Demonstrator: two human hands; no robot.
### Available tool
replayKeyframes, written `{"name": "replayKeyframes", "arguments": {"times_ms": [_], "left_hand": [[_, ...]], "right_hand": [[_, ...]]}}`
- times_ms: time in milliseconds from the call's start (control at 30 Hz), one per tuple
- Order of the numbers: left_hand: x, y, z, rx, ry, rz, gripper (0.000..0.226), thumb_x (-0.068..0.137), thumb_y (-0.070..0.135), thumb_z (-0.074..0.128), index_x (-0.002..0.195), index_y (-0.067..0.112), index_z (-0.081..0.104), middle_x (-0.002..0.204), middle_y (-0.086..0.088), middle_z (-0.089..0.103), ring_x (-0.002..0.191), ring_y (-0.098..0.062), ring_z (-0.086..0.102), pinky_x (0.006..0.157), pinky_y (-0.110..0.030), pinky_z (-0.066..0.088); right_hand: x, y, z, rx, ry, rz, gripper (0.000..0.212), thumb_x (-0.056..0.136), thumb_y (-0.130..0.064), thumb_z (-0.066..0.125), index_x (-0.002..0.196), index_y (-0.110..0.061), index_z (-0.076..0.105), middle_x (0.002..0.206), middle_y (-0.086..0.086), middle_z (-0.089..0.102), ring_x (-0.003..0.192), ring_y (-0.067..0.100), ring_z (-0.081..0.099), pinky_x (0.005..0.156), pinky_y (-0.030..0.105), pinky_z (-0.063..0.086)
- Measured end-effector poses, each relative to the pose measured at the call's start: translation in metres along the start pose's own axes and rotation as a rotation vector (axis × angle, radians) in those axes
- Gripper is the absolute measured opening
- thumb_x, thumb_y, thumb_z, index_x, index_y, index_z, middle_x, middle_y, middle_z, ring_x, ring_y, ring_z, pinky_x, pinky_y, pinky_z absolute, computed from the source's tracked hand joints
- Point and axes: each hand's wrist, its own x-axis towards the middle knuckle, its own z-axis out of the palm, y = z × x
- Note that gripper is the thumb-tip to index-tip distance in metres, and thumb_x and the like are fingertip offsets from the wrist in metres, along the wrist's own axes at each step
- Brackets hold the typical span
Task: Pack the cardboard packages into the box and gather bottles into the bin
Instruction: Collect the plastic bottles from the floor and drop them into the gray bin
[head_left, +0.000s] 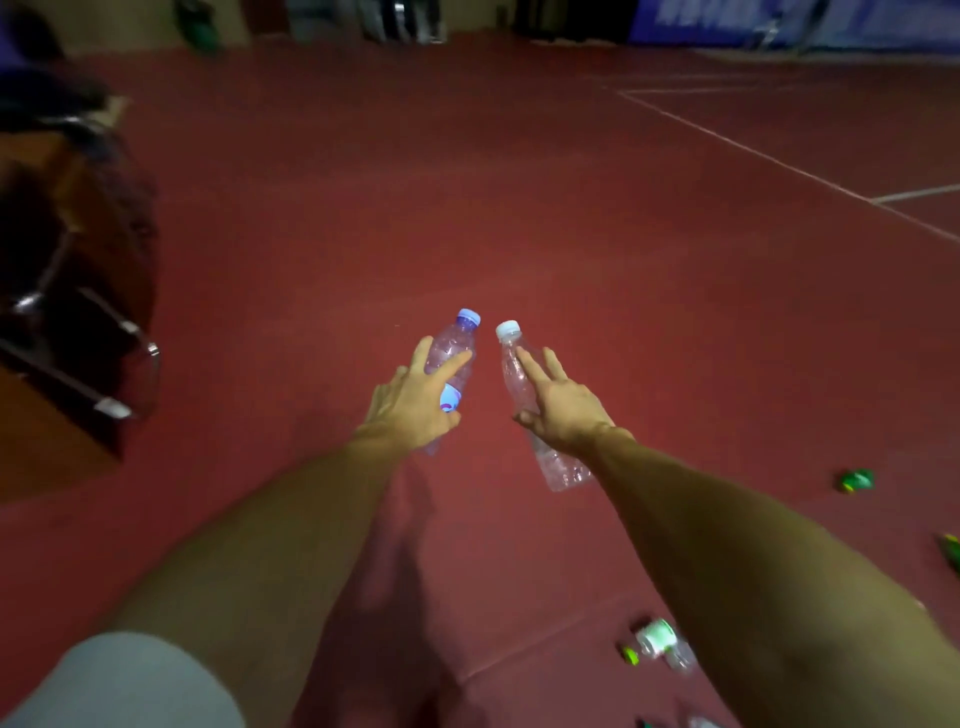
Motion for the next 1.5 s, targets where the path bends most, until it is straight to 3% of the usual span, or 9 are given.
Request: {"name": "replayKeyframes", "arguments": {"times_ms": [267,433,700,800,967,1167,1500], "left_hand": [[-0.134,-0.208,-0.069,0.012,0.101,-0.403,0.087,0.085,0.043,0.067,0.151,0.055,0.012,0.166,0.002,-0.004,0.136,-0.032,0.041,0.101,-0.045,0.042],[-0.249,-0.333,-0.116,0.023,0.186,-0.611,0.086,0.085,0.039,0.067,0.151,0.054,0.013,0.166,0.003,-0.004,0.131,-0.031,0.044,0.096,-0.043,0.045],[-0.438,-0.465,-0.154,-0.001,0.27,-1.004,0.086,0.086,0.04,0.067,0.153,0.053,0.013,0.166,0.0,-0.002,0.132,-0.032,0.045,0.096,-0.045,0.046],[-0.493,-0.5,-0.157,-0.031,0.275,-1.137,0.086,0.087,0.042,0.067,0.153,0.053,0.013,0.166,0.0,-0.002,0.127,-0.033,0.051,0.091,-0.043,0.048],[-0.553,-0.553,-0.157,-0.059,0.298,-1.283,0.087,0.087,0.044,0.067,0.153,0.052,0.01,0.165,0.0,-0.002,0.124,-0.033,0.053,0.085,-0.041,0.05],[-0.611,-0.606,-0.162,-0.102,0.371,-1.521,0.088,0.089,0.049,0.067,0.155,0.048,0.008,0.165,-0.003,-0.004,0.127,-0.034,0.051,0.096,-0.045,0.05],[-0.702,-0.643,-0.131,-0.167,0.401,-1.73,0.086,0.09,0.054,0.063,0.156,0.043,0.01,0.163,-0.006,0.004,0.122,-0.034,0.054,0.091,-0.044,0.054]], "right_hand": [[0.044,-0.266,0.05,-0.044,-0.106,-0.391,0.084,0.099,-0.032,0.057,0.159,-0.033,-0.001,0.167,0.009,-0.006,0.127,0.04,0.051,0.1,0.041,0.043],[0.032,-0.446,0.098,-0.068,-0.152,-0.642,0.086,0.098,-0.031,0.058,0.159,-0.035,-0.003,0.167,0.009,-0.007,0.132,0.042,0.046,0.103,0.042,0.041],[-0.023,-0.683,0.171,-0.109,-0.247,-1.051,0.085,0.096,-0.034,0.062,0.159,-0.032,0.004,0.164,0.007,0.008,0.128,0.042,0.049,0.102,0.044,0.04],[-0.05,-0.749,0.203,-0.127,-0.292,-1.166,0.084,0.096,-0.036,0.063,0.159,-0.031,0.007,0.158,0.007,0.016,0.124,0.042,0.051,0.1,0.044,0.042],[-0.066,-0.836,0.25,-0.175,-0.366,-1.323,0.087,0.095,-0.038,0.063,0.159,-0.031,0.005,0.16,0.007,0.012,0.126,0.039,0.05,0.098,0.043,0.043],[-0.082,-0.943,0.298,-0.261,-0.391,-1.489,0.088,0.094,-0.047,0.061,0.158,-0.029,0.004,0.158,0.012,0.02,0.12,0.045,0.054,0.096,0.046,0.043],[-0.146,-1.028,0.38,-0.334,-0.542,-1.658,0.087,0.093,-0.048,0.062,0.158,-0.029,0.007,0.16,0.005,0.019,0.129,0.037,0.049,0.096,0.043,0.043]]}}
